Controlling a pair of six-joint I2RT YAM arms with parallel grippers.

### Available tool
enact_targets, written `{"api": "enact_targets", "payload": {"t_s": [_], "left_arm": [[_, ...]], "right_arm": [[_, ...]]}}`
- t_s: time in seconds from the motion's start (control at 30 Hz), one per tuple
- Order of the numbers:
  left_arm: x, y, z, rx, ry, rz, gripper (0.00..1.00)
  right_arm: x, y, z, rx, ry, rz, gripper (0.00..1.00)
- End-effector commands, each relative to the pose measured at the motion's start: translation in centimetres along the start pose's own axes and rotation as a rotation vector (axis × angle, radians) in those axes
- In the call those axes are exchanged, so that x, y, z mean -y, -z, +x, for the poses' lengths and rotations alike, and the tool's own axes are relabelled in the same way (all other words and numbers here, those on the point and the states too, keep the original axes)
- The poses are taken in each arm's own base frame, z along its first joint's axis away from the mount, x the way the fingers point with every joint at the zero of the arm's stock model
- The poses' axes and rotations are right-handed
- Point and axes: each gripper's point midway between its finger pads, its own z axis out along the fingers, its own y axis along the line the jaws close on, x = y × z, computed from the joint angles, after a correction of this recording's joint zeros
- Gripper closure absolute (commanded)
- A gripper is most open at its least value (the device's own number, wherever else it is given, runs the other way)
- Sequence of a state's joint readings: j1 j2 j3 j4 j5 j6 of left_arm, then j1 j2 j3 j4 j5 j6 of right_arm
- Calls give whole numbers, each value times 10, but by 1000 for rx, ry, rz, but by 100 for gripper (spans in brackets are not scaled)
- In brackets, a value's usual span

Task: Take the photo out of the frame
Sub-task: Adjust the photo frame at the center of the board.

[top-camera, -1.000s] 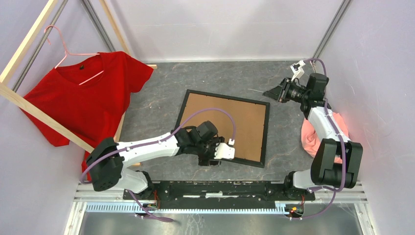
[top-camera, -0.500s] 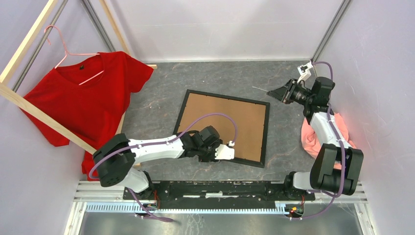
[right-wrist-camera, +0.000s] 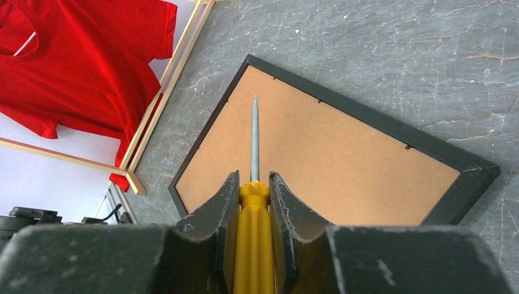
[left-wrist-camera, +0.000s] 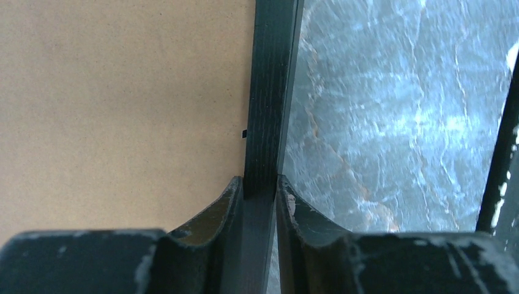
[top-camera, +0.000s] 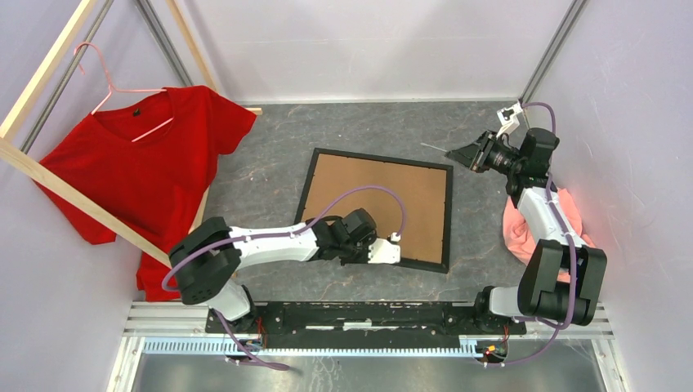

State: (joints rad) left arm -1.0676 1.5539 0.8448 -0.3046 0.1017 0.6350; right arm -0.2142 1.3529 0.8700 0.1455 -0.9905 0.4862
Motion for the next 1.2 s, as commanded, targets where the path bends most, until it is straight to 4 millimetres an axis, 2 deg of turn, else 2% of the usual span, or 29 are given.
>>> {"api": "enact_targets", "payload": {"t_s": [0.0, 0.17, 0.4, 0.6, 0.73, 0.8, 0.87, 1.0, 1.1, 1.17], "left_arm": [[9, -21, -1, -15, 127, 32, 79], [-5, -30, -19, 1, 243, -4, 80], [-3, -48, -54, 37, 393, 94, 80], [-6, -64, -64, 12, 537, 102, 83], [-12, -63, -75, 38, 567, 101, 81], [-26, -52, -83, 81, 578, 79, 76], [-46, -34, -91, 142, 599, 62, 66], [-96, 18, -104, 276, 653, 11, 44], [-135, 54, -95, 346, 702, -60, 36], [-162, 77, -78, 390, 758, -115, 33]], "right_arm": [[-7, 2, -11, 32, 46, -18, 100], [-7, 4, -15, 33, 48, -18, 100], [-3, 11, -29, 51, 82, 20, 100], [3, 15, -35, 71, 95, 61, 100], [9, 15, -37, 67, 105, 92, 100], [15, 14, -39, 57, 115, 114, 100], [18, 14, -41, 44, 122, 132, 100], [19, 10, -46, 27, 91, 131, 100], [10, -1, -48, 15, 88, 118, 100], [0, -14, -46, 0, 108, 106, 100]]}}
